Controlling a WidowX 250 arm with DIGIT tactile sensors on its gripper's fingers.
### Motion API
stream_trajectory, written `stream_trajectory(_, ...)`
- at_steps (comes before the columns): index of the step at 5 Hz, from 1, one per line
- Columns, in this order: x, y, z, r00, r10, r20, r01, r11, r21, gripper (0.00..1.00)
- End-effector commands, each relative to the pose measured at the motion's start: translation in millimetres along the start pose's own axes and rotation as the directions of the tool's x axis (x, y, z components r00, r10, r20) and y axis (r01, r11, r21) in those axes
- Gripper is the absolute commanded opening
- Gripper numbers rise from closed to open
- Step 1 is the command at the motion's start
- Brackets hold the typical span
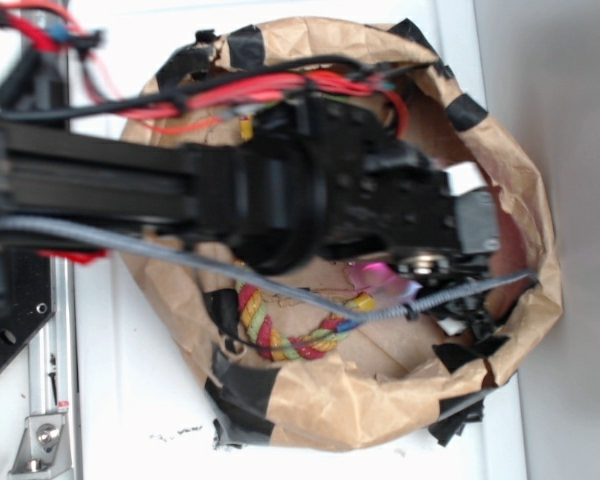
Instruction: Grab the pink bunny.
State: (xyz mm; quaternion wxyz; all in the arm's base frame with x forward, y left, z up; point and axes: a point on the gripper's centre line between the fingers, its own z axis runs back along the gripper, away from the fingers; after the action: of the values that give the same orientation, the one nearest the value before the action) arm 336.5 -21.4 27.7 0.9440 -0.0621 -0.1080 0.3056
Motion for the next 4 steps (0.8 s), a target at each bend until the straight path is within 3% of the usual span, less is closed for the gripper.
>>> stream_trajectory(1, 0.3, 2.0, 46.7, 0.953, -0.278, -0.119, 0.291, 0.952, 0.101, 0.00)
stream_trajectory(2, 2.8, 8.9, 98.0, 0.914, -0.399, -0.080, 0.399, 0.917, -0.015, 0.00)
stream_trajectory(3, 3.3, 31.0, 149.3, 0.924, -0.380, 0.044, 0.379, 0.895, -0.233, 0.00)
stream_trajectory(4, 12.8, 20.5, 204.6, 0.882, -0.472, 0.023, 0.472, 0.881, -0.042, 0.00)
